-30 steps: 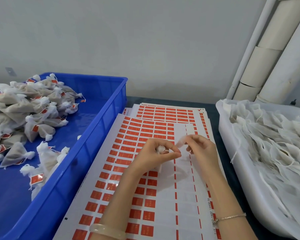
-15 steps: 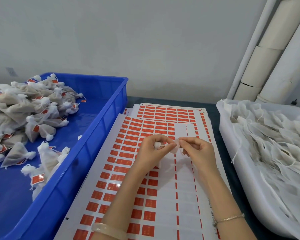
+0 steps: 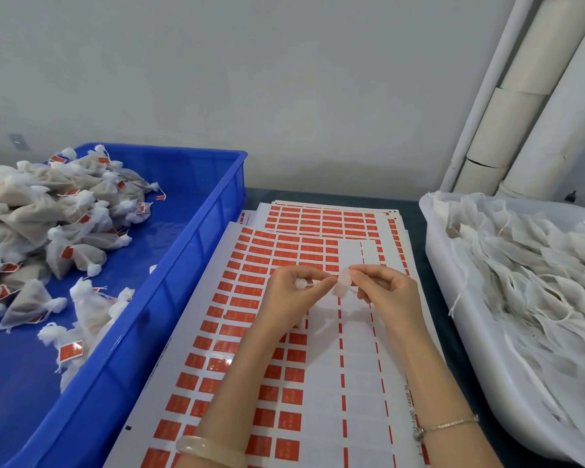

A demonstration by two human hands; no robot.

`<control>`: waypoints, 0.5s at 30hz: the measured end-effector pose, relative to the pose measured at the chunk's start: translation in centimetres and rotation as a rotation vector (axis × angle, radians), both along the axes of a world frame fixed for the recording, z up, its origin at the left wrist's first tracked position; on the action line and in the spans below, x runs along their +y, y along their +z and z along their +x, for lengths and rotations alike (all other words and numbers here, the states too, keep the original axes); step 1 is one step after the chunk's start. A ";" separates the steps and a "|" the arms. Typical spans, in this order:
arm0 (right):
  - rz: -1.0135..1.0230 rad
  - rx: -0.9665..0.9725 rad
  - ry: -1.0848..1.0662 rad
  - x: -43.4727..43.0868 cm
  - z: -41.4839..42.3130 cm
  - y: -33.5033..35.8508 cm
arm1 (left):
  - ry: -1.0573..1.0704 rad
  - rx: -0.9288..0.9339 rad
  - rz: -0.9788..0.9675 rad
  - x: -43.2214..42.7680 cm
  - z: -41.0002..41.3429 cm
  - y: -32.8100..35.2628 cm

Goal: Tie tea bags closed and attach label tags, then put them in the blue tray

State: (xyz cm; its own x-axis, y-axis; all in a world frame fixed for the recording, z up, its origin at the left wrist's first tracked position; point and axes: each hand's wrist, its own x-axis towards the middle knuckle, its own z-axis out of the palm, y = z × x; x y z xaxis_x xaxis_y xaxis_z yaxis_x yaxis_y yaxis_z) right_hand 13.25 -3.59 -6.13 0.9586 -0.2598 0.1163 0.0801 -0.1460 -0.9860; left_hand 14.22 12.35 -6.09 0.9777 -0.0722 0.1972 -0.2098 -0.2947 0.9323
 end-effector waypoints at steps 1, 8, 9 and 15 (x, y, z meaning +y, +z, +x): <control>0.004 -0.001 0.004 0.0 0.0 0.1 | 0.005 0.008 0.000 0.0 0.0 0.0; -0.015 -0.012 0.079 0.1 -0.3 0.3 | 0.029 0.041 0.031 -0.1 0.1 -0.1; -0.015 -0.013 0.081 0.1 -0.3 0.3 | 0.019 0.044 0.030 -0.1 0.1 -0.1; -0.010 -0.022 0.084 0.0 -0.3 0.3 | 0.006 0.048 0.033 -0.2 -0.1 -0.2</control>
State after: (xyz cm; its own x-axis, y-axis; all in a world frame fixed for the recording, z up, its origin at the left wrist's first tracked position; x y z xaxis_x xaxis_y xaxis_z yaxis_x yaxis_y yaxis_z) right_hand 12.94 -3.59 -5.85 0.9742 -0.1771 0.1399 0.1142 -0.1475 -0.9824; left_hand 14.12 12.15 -6.27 0.9864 -0.0720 0.1477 -0.1633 -0.3269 0.9308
